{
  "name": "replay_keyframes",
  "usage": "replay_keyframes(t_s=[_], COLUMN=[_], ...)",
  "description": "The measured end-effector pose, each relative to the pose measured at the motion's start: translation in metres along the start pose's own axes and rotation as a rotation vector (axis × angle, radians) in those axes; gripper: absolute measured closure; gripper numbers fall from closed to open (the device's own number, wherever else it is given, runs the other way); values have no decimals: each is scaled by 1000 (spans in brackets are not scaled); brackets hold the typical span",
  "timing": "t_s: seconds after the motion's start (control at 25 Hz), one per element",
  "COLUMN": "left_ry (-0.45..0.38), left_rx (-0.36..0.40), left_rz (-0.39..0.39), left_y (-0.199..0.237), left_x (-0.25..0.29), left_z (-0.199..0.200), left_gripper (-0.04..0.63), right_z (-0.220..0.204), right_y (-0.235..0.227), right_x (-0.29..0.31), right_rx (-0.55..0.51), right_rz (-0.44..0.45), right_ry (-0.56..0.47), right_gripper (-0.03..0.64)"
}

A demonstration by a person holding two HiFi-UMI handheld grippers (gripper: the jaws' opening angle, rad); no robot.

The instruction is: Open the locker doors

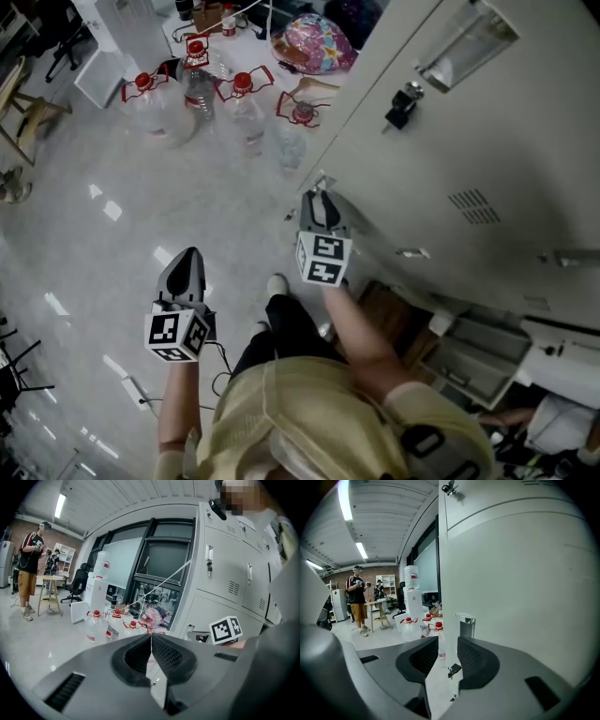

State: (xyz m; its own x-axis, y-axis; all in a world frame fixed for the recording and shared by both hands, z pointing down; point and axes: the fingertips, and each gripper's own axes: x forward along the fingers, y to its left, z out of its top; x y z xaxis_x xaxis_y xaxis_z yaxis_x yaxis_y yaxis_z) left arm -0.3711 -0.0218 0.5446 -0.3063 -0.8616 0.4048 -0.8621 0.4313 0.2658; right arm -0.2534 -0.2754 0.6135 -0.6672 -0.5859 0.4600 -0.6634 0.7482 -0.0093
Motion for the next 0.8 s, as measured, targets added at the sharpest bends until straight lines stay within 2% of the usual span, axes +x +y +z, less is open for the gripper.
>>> replay_keyframes(t_s=[0.48, 0.8], left_ry=[30, 46], left_rx=[-13, 17], left_rz=[24, 4], left_y=[7, 0], left_x=[22, 34], left_z=[1, 4], left_gripper=[591, 591], right_z=[2, 13], right_y=[-9, 0], right_x=[36, 36], right_rx=[23, 57], right_rz=[-81, -77], right_ry=[7, -5], right_gripper=[500, 500])
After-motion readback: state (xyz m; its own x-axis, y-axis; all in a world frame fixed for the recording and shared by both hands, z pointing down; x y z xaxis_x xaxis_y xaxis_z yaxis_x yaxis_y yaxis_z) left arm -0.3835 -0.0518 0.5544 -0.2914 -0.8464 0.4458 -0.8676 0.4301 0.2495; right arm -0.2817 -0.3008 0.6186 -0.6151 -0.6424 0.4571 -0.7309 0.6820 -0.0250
